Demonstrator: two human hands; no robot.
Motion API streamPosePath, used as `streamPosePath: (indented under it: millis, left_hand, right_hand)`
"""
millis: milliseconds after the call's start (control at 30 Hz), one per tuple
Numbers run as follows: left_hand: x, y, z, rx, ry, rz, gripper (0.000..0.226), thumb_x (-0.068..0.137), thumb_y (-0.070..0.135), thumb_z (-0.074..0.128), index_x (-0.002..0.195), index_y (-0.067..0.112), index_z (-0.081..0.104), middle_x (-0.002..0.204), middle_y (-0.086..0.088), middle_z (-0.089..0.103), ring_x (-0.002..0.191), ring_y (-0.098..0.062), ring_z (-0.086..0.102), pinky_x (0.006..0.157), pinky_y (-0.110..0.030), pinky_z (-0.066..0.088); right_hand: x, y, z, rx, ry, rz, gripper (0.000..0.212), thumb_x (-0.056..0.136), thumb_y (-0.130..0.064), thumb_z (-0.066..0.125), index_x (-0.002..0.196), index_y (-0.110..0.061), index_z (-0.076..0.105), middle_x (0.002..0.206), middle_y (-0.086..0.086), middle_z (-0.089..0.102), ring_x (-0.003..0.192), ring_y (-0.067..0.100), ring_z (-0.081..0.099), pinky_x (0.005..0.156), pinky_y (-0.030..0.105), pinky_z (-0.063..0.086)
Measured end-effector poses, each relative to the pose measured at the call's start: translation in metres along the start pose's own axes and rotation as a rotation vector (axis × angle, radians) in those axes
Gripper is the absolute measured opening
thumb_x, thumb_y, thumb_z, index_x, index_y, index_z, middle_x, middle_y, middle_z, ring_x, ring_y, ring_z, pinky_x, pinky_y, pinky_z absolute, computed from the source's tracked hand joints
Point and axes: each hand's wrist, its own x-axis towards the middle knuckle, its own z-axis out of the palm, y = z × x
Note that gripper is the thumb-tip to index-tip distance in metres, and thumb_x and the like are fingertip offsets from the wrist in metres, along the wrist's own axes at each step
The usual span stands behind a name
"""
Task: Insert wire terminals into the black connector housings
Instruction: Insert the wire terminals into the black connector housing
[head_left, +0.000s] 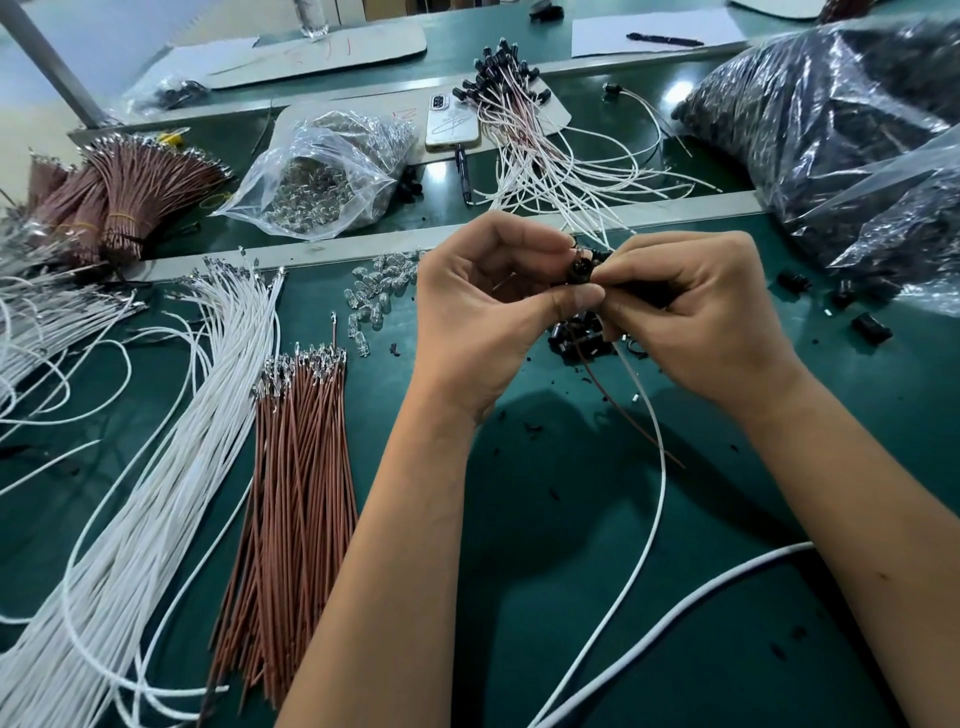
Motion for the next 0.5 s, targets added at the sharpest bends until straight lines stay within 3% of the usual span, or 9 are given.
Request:
streamPosePath:
  millis: [500]
  left_hand:
    - [-0.0002, -0.0040, 0.0034, -0.108, 0.014, 0.041, 0.038, 0.063, -0.021, 0.080, 0.085, 0.008, 0.067, 0.083, -0.012, 0.074, 0.073, -0.018, 0.070, 0.071, -0.030, 0.059]
  right_hand:
    - [-0.0013, -0.0006, 0.0022, 0.027, 0.021, 0.008, 0.007, 0.093, -0.011, 0.076, 0.091, -0.018, 0.077, 0.071, 0.003, 0.070, 0.057, 0.012, 0.062, 0.054, 0.022, 0.044]
